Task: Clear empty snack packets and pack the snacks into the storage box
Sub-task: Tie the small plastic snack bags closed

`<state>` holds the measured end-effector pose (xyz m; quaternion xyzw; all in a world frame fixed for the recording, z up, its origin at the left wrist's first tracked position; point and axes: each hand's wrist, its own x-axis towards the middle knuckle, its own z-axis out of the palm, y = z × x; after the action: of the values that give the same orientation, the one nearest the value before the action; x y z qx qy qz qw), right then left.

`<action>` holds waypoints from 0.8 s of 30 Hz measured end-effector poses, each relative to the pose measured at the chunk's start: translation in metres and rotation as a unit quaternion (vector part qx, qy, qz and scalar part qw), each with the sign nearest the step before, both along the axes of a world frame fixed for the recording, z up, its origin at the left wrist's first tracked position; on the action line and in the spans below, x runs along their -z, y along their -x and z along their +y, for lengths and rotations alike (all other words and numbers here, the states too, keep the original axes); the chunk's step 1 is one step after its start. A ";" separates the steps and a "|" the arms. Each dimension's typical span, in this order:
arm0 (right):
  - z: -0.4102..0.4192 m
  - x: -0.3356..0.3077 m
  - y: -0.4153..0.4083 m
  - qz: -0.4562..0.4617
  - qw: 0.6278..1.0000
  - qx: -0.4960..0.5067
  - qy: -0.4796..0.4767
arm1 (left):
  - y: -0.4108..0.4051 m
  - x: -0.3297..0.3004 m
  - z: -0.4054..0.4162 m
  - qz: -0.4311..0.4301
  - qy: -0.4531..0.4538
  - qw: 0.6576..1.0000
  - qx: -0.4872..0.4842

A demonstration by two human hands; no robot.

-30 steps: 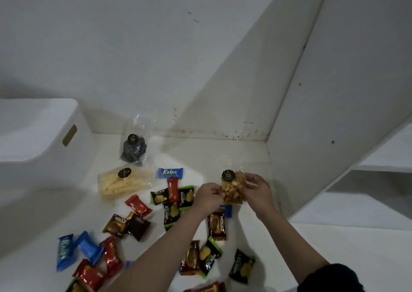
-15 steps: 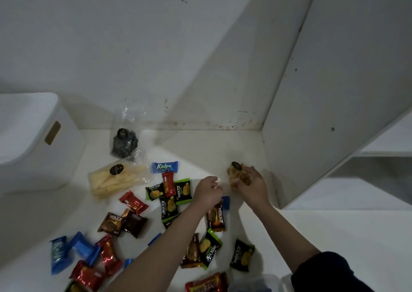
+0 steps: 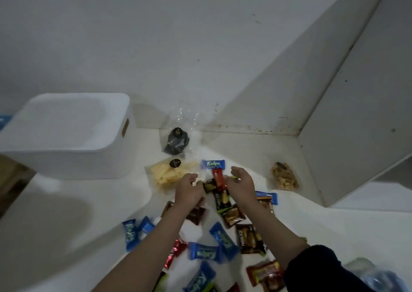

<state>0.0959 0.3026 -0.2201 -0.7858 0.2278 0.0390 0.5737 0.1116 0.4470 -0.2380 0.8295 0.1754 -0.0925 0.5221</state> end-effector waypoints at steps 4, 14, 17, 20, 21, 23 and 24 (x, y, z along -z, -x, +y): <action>0.061 0.004 -0.011 0.045 0.995 0.047 -0.078 | -0.017 0.002 0.066 -0.056 -0.069 0.996 -0.011; 0.139 0.053 -0.059 0.167 0.944 0.149 -0.241 | -0.075 0.021 0.145 0.019 -0.242 0.944 0.223; 0.150 0.033 -0.058 0.171 0.944 0.169 -0.224 | -0.075 0.026 0.150 0.042 -0.224 0.942 0.247; 0.153 0.030 -0.056 0.158 0.946 0.194 -0.206 | -0.072 0.028 0.154 0.065 -0.167 0.948 0.262; 0.153 0.032 -0.054 0.150 0.946 0.198 -0.210 | -0.070 0.026 0.155 0.061 -0.154 0.950 0.265; 0.151 0.034 -0.047 0.137 0.946 0.195 -0.220 | -0.064 0.020 0.155 0.035 -0.119 0.954 0.271; 0.151 0.028 -0.042 0.123 0.948 0.193 -0.223 | -0.060 0.016 0.155 0.019 -0.095 0.958 0.271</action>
<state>0.1375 0.4533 -0.2478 -0.5682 0.4294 0.0740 0.6981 0.1711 0.6018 -0.2538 0.8897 -0.0380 -0.2289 0.3932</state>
